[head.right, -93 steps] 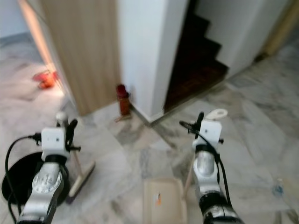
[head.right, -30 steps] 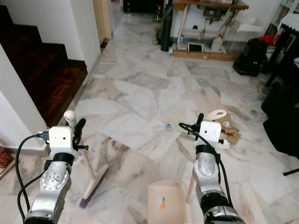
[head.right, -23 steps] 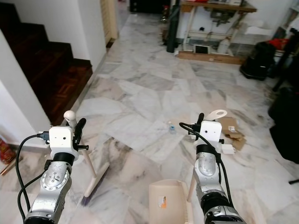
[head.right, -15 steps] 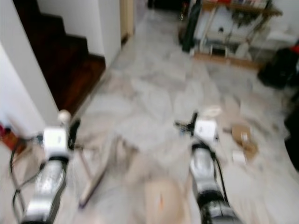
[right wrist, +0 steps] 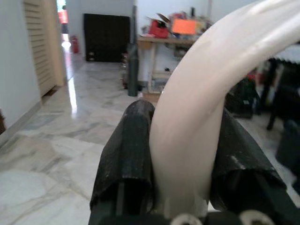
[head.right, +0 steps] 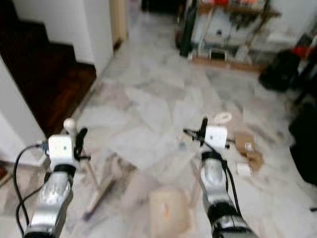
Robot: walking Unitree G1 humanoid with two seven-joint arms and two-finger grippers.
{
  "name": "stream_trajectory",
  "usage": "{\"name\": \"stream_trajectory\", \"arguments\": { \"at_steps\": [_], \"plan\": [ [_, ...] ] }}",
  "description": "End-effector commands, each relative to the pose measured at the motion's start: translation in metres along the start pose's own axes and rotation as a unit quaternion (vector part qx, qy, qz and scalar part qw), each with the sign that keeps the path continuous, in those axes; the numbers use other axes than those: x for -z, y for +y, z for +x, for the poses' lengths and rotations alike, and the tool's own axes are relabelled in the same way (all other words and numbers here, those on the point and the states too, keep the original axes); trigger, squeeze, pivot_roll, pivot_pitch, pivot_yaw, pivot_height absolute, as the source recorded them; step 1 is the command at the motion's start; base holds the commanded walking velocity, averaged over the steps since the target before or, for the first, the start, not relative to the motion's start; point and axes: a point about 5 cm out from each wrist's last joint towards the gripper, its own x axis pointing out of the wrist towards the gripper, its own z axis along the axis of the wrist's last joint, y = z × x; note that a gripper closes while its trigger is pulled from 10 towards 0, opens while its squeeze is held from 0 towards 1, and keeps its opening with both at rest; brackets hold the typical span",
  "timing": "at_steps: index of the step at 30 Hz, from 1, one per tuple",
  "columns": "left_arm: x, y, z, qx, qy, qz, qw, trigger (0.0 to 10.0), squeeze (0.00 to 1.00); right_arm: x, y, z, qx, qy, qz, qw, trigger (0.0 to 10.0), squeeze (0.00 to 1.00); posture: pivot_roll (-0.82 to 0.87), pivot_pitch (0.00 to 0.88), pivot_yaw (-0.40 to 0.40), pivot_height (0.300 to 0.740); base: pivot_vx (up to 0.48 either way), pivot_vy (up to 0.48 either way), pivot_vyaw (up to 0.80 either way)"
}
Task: Sweep floor
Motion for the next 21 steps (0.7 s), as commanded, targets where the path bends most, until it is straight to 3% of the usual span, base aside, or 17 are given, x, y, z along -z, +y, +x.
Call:
{"name": "stream_trajectory", "arguments": {
  "at_steps": [1, 12, 21],
  "plan": [
    [-0.011, -0.008, 0.004, 0.008, -0.026, -0.006, 1.000, 10.0, 0.00, -0.003, -0.010, 0.003, 0.010, -0.008, -0.011, 1.000, 10.0, 0.00, 0.10, 0.000, -0.057, 0.740, 0.322, 0.000, 0.00],
    [-0.011, -0.003, 0.008, 0.019, -0.024, 0.005, 1.000, 10.0, 0.00, -0.002, -0.001, 0.001, 0.011, -0.005, 0.000, 1.000, 10.0, 0.00, 0.10, 0.000, -0.022, 0.740, 0.321, 0.000, 0.00],
    [-0.017, -0.006, 0.023, 0.047, -0.032, 0.014, 0.998, 10.0, 0.00, 0.001, 0.006, -0.004, 0.023, -0.002, 0.015, 1.000, 10.0, 0.00, 0.06, 0.000, 0.039, 0.740, 0.329, 0.000, 0.00]
  ]
}}
